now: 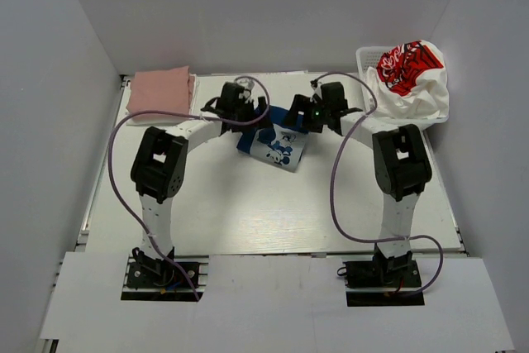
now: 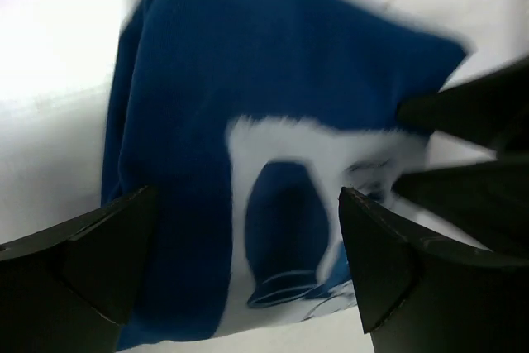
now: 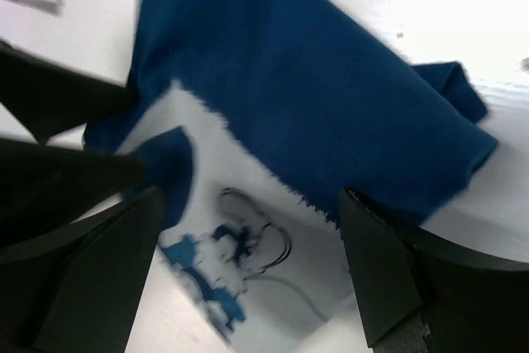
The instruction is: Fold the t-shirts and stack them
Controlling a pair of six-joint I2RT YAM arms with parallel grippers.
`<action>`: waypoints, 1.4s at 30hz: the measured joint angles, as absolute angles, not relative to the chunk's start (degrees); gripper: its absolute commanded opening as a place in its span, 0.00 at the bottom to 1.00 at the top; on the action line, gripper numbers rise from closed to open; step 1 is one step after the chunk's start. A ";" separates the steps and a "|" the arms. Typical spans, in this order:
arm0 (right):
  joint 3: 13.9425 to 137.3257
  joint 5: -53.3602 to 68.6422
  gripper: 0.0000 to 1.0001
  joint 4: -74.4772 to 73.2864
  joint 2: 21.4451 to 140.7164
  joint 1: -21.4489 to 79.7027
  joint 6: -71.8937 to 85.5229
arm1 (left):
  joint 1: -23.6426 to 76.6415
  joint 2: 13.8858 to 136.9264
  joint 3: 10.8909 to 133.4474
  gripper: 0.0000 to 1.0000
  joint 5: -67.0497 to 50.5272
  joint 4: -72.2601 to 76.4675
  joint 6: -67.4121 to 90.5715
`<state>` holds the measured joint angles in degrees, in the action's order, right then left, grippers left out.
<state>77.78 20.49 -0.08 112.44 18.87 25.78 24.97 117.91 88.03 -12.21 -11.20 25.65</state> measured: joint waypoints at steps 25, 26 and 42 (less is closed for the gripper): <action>51.66 16.99 0.91 1.98 86.54 29.23 21.10 | 36.62 83.92 53.04 0.99 -6.09 -16.80 28.34; 51.77 16.97 0.91 2.46 85.89 29.15 20.99 | 36.60 84.38 54.63 0.99 -5.48 -16.78 27.42; 61.39 16.16 0.91 5.21 106.72 26.06 26.20 | 35.73 106.72 67.44 0.99 -0.69 -16.97 24.38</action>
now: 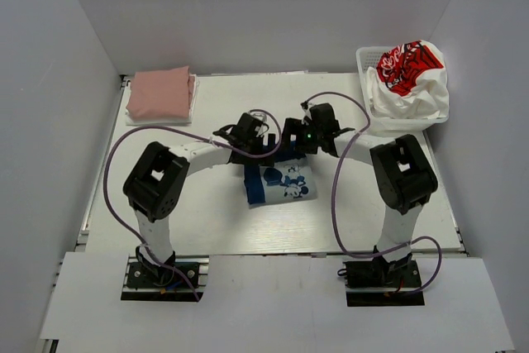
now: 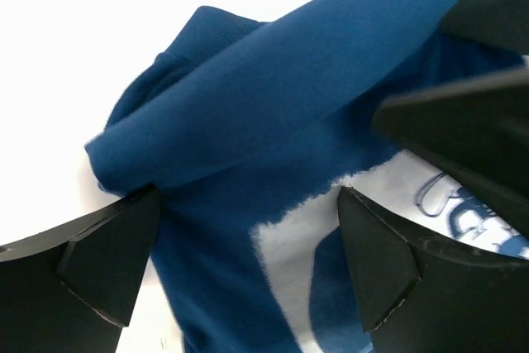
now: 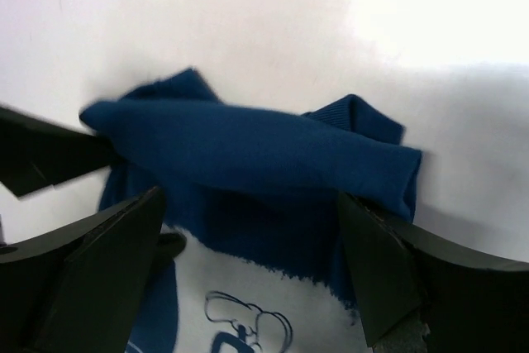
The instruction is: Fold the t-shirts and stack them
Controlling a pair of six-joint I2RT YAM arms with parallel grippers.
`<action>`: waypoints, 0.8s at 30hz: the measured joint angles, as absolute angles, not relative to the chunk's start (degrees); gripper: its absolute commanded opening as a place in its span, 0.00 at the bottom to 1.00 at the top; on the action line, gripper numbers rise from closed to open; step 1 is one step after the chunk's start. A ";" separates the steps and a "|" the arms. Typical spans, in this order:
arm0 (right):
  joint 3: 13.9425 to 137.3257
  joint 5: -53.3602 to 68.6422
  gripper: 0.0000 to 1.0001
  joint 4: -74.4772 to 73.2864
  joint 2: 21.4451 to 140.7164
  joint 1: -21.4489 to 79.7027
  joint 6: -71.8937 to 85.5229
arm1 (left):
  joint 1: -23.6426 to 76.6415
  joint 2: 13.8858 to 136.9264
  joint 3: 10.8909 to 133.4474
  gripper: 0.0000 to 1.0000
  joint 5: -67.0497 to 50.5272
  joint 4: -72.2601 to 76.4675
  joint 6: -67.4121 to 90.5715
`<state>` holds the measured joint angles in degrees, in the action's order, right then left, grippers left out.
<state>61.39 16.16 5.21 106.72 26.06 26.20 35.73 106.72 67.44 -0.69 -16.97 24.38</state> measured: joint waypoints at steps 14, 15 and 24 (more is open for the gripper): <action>66.81 18.15 0.91 4.38 109.23 22.68 29.17 | 33.08 109.19 70.87 0.99 1.93 -16.16 27.44; 66.81 18.22 0.91 3.92 108.33 22.55 29.04 | 32.91 108.84 70.87 0.99 2.04 -16.67 27.49; 62.74 20.10 0.91 5.32 98.70 22.24 28.99 | 32.88 99.61 67.22 0.99 1.48 -17.89 29.76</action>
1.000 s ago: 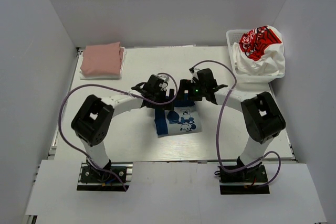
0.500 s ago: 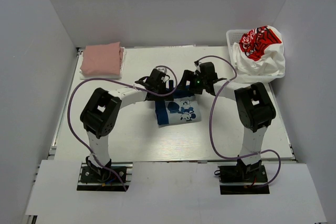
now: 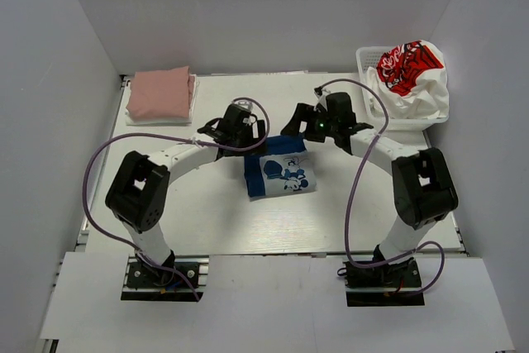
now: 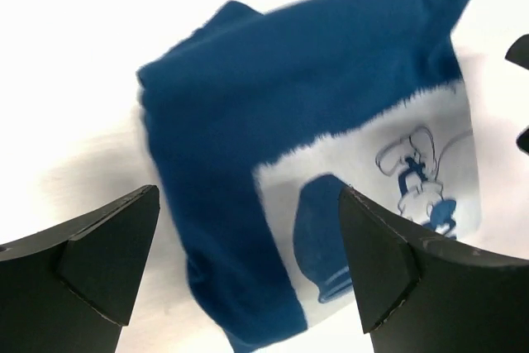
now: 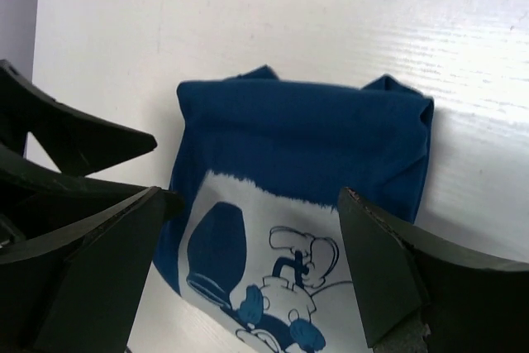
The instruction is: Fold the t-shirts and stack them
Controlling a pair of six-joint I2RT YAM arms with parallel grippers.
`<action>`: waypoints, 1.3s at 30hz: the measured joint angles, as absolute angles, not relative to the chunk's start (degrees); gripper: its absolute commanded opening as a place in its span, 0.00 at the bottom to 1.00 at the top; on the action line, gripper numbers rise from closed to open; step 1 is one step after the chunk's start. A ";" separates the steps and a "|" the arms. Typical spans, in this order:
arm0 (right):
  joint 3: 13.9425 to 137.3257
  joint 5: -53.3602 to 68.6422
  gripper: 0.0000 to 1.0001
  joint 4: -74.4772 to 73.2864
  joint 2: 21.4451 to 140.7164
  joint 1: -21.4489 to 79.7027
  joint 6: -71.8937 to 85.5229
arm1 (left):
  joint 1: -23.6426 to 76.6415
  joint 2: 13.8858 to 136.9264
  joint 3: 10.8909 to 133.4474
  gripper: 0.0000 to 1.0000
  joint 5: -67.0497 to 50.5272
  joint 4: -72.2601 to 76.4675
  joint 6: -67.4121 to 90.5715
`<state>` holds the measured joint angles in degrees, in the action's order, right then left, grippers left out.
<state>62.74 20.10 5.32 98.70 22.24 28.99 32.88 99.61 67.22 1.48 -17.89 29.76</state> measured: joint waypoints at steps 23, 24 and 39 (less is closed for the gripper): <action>51.92 19.86 0.91 3.99 83.88 22.11 27.59 | 33.21 104.40 56.31 0.34 -10.52 -1.74 31.53; 51.53 19.86 0.91 3.97 83.11 22.09 27.53 | 33.04 105.01 56.40 0.02 -11.42 -0.84 31.31; 47.64 13.08 0.91 1.54 73.10 21.43 24.71 | 32.75 107.87 71.42 0.00 4.99 -14.74 14.04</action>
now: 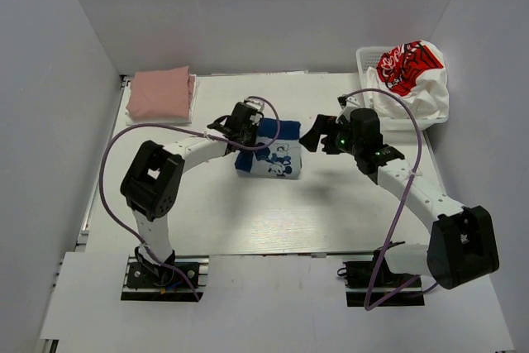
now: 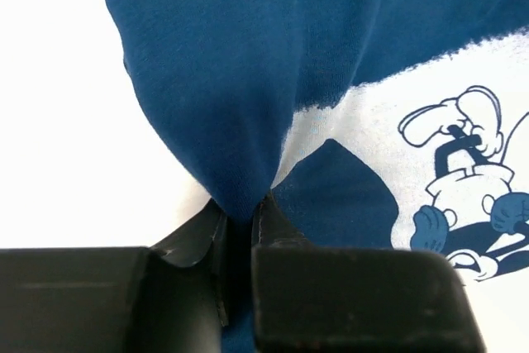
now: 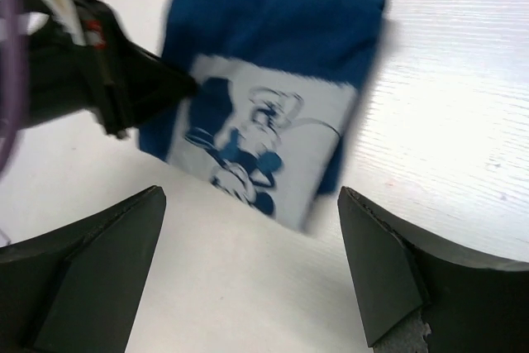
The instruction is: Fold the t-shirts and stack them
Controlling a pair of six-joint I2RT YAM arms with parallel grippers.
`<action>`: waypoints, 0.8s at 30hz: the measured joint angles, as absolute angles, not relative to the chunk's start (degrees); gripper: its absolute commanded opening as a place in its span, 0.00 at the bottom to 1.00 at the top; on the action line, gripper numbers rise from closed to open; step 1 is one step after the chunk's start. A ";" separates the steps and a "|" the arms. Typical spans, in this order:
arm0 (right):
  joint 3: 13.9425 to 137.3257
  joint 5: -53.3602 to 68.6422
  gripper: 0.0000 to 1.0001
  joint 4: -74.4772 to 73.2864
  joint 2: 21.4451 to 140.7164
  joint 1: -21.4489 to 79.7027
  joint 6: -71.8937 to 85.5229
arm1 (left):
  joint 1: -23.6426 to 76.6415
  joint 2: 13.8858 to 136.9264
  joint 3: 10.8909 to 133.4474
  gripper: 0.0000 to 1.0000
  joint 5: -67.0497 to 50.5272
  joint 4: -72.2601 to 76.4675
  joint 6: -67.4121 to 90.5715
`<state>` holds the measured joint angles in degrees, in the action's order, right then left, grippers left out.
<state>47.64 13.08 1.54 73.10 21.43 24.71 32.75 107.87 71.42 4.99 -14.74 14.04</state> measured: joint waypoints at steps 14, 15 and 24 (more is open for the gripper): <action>47.33 8.16 0.91 -0.12 73.06 20.58 23.29 | 27.97 103.15 73.08 0.00 25.96 -12.91 -16.19; 47.33 7.99 0.91 -0.12 73.08 20.58 23.27 | 27.14 103.07 73.34 0.00 26.30 -12.80 -17.91; 47.33 7.40 0.91 -0.12 73.63 19.99 23.00 | 19.77 103.07 82.56 0.00 25.85 -12.23 -26.04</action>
<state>47.33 7.40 -0.12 73.63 19.99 23.00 19.77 103.07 82.56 25.85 -12.23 -26.04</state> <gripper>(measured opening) 0.905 0.188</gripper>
